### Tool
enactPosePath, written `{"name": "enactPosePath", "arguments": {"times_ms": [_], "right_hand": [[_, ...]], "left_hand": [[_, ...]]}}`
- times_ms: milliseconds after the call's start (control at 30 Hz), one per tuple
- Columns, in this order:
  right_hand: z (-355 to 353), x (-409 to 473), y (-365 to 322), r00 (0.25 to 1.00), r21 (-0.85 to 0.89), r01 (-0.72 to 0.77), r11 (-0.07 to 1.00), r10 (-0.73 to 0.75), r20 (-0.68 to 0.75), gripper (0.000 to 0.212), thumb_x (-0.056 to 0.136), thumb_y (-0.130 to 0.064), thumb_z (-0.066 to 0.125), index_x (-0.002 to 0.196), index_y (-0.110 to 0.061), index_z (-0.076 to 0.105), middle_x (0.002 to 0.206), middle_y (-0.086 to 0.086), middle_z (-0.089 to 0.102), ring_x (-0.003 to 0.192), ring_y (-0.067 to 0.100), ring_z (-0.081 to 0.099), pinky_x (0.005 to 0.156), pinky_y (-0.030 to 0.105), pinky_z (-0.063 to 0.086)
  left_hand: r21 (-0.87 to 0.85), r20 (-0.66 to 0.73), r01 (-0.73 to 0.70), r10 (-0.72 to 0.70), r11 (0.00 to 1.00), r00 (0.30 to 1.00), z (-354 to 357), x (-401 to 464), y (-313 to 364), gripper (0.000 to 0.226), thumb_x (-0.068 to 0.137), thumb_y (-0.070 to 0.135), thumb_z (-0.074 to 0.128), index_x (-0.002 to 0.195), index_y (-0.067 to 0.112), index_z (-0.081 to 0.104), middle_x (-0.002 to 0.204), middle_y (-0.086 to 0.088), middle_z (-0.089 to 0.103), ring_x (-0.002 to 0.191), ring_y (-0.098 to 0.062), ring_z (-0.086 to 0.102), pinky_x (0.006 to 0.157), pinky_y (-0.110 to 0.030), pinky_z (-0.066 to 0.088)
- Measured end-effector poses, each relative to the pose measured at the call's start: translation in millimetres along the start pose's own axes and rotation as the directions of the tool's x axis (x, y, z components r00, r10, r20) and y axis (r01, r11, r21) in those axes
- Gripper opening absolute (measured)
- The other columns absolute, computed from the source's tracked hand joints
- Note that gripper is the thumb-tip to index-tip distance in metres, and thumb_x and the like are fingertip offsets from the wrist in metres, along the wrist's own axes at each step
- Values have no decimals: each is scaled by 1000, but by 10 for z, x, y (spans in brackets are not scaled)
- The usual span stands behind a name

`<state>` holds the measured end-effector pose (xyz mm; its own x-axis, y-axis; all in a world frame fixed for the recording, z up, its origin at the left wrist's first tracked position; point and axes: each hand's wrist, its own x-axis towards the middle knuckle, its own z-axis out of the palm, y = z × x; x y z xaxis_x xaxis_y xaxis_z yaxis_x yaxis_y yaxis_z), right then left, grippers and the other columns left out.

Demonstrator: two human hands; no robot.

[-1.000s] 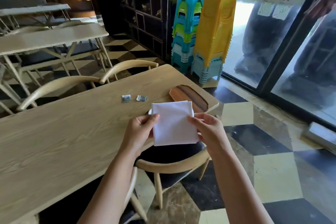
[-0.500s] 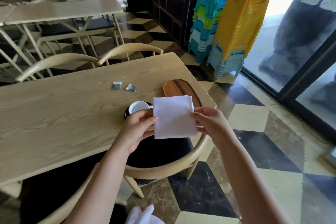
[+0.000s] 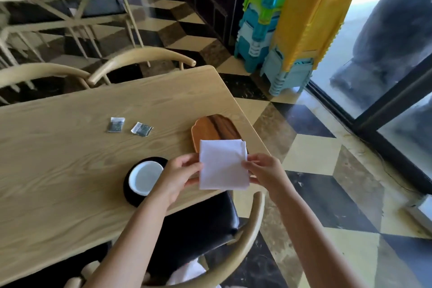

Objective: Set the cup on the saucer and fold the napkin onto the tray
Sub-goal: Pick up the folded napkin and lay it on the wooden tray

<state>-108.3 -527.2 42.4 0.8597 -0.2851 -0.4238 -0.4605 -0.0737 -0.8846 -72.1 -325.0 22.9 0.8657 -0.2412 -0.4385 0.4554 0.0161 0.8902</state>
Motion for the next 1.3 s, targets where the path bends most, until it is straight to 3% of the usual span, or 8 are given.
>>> {"name": "enactPosePath", "arguments": {"times_ms": [167,400,667,833,967,1033,1133,1300], "right_hand": [[35,870,73,1000,-104,-4,995,6,17,11,79,-11,68,71,-20,65,66,0,64,57,10,61,48,18,49],[188,1903,266,993,-280,66,958,-35,113,11,77,-19,64,86,-23,70,85,1,73,82,22,68,77,42,56],[317,2432,356,988,-482,151,863,-113,108,21,82,-20,59,102,-21,67,80,-10,61,76,10,54,49,6,32],[353,2489,385,975,-594,223,773,-180,132,17,84,-18,54,96,-12,65,84,5,69,76,23,60,58,28,47],[371,2467,454,932,-759,333,560,-320,173,31,82,-21,56,113,-19,55,106,3,61,89,25,56,60,30,41],[363,2453,502,848,-785,468,406,-456,270,56,81,-15,57,135,-20,40,135,7,48,120,29,45,81,39,47],[371,2455,583,751,-767,616,180,-429,502,65,90,-15,40,147,-18,9,157,4,3,144,23,-2,116,45,11],[371,2496,755,736,-731,662,168,-334,589,58,96,-28,27,146,-17,0,150,-5,-16,141,13,-14,115,42,-4]], "left_hand": [[53,-92,26,-21,998,996,57,650,-65,24,86,3,56,86,22,71,86,1,72,79,-13,68,64,-22,56],[257,-369,51,50,965,928,162,1408,-411,7,77,15,60,74,18,66,81,-14,70,80,-31,67,81,-52,51],[385,-505,78,140,920,852,227,1927,-599,25,80,10,58,103,12,68,90,0,72,79,-10,65,64,-19,46],[518,-507,20,288,855,812,282,1971,-639,18,79,5,58,93,11,69,84,0,70,73,-5,62,62,-11,45],[720,-483,95,397,687,781,312,1969,-637,34,79,10,62,112,11,60,98,-7,62,86,-23,59,74,-40,51],[876,-370,109,508,470,778,313,1930,-685,64,77,19,67,135,13,42,126,-13,52,111,-30,53,85,-44,50],[979,-95,-8,487,205,868,342,1914,-773,79,86,39,53,147,23,7,157,-13,5,144,-30,6,110,-50,20],[997,-20,-3,294,76,956,280,2039,-944,70,89,55,24,145,32,-11,152,4,-25,137,-13,-29,112,-55,-4]]}}
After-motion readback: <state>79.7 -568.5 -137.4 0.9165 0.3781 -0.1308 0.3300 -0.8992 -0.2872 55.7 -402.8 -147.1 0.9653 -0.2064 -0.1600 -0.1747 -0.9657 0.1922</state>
